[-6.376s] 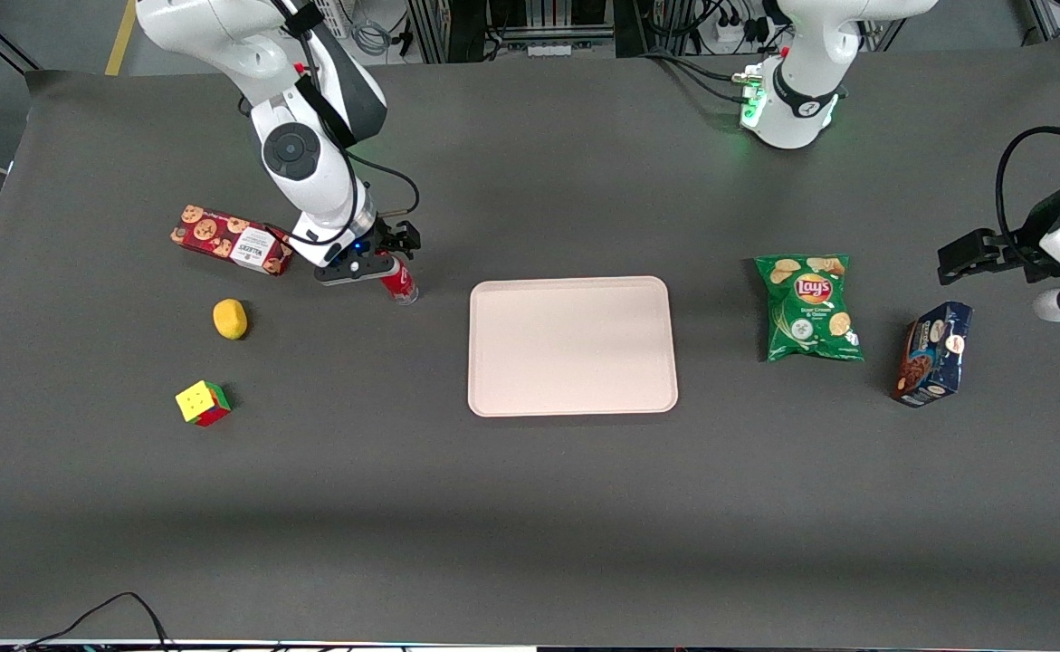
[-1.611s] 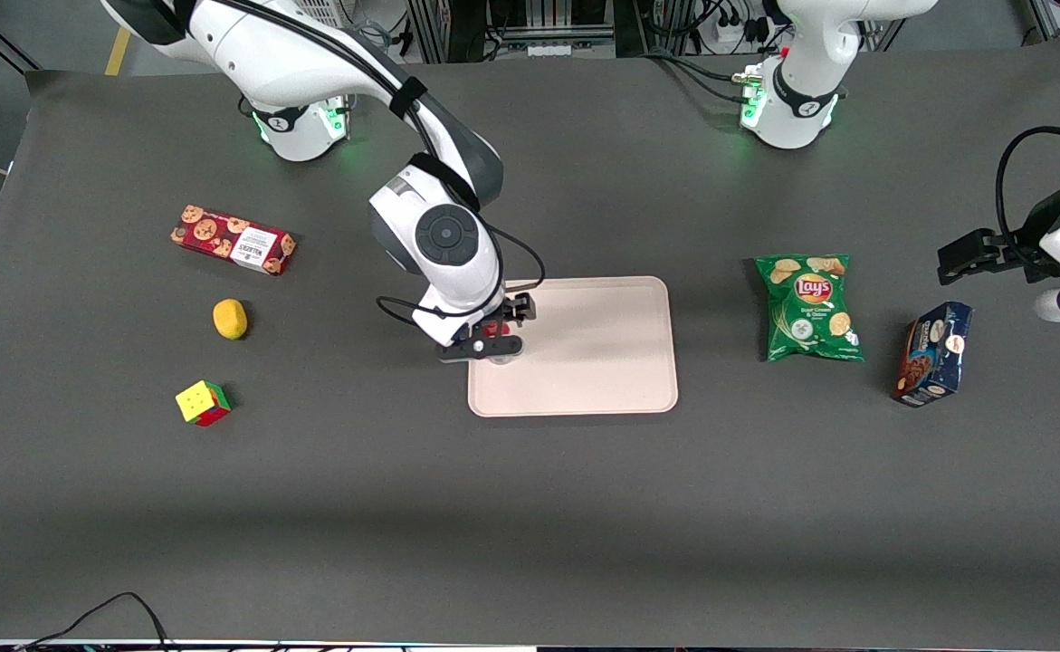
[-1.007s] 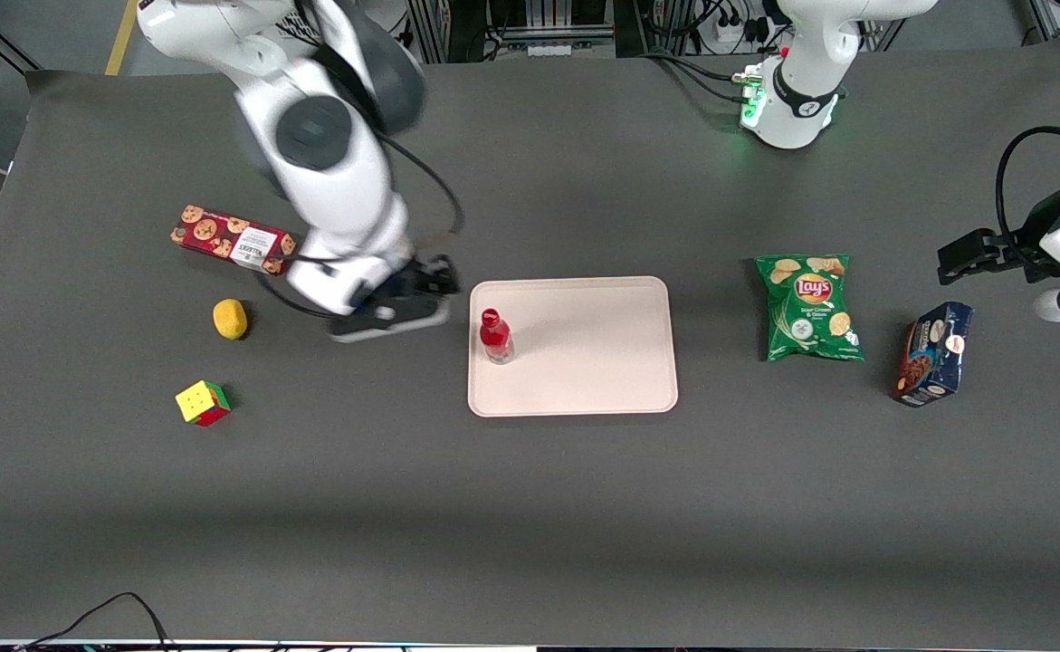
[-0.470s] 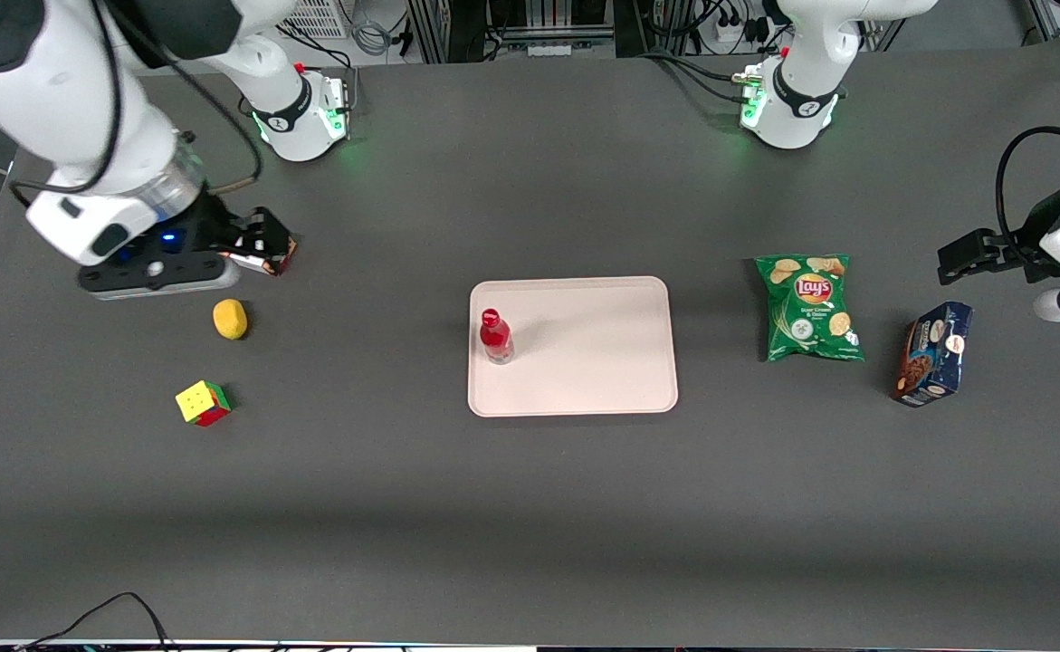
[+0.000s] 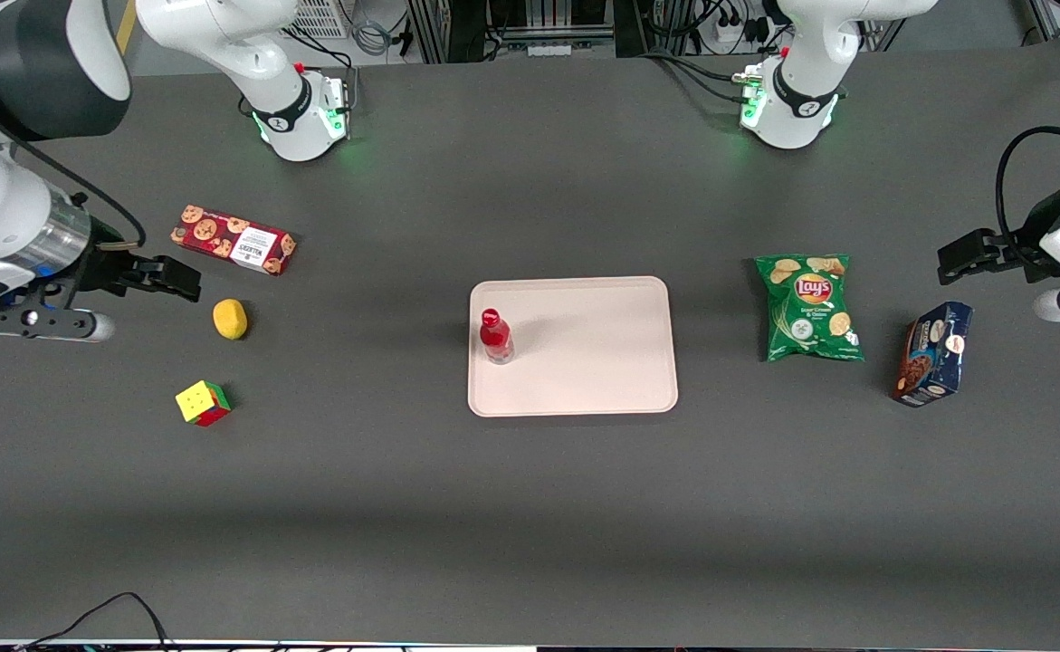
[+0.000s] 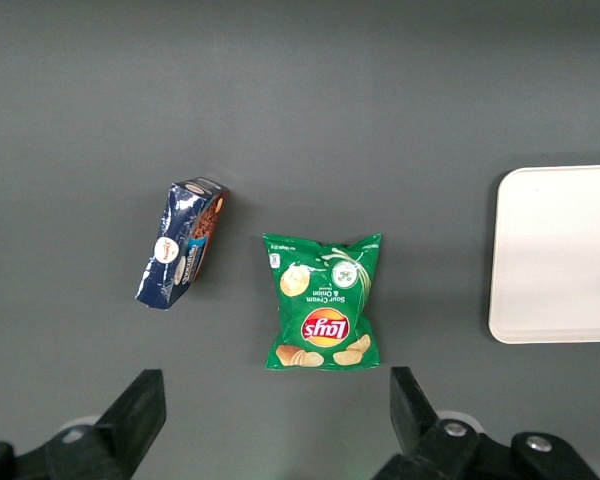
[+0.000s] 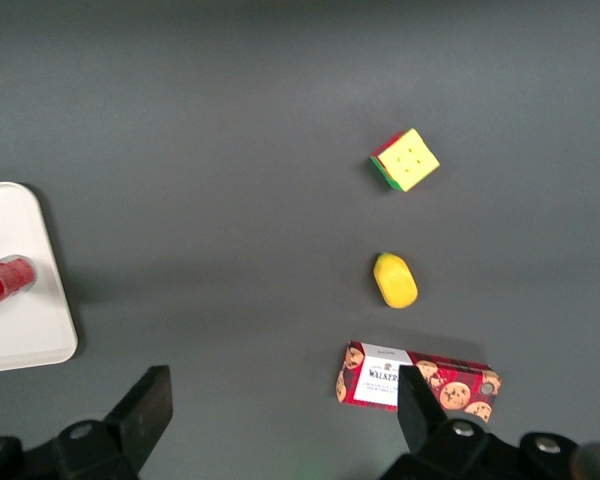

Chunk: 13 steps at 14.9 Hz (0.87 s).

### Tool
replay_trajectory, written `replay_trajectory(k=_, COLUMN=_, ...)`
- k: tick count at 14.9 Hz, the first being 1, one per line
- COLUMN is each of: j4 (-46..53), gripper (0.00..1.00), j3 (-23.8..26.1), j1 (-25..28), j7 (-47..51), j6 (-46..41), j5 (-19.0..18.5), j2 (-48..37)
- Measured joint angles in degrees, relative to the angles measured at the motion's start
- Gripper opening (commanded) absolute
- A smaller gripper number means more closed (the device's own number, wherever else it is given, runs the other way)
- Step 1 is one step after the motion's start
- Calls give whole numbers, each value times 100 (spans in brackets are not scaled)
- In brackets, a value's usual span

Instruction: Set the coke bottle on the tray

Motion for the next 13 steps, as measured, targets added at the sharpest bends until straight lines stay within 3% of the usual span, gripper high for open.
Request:
replay_trajectory(k=8, j4=-274, gripper=100, j3=243, j1=-1059, j7=-11, j6=105, j5=2, j2=-442)
replay_trajectory(k=13, j4=-177, gripper=100, j3=302, j1=-1209, j7=-11, j6=106, j5=2, j2=-442)
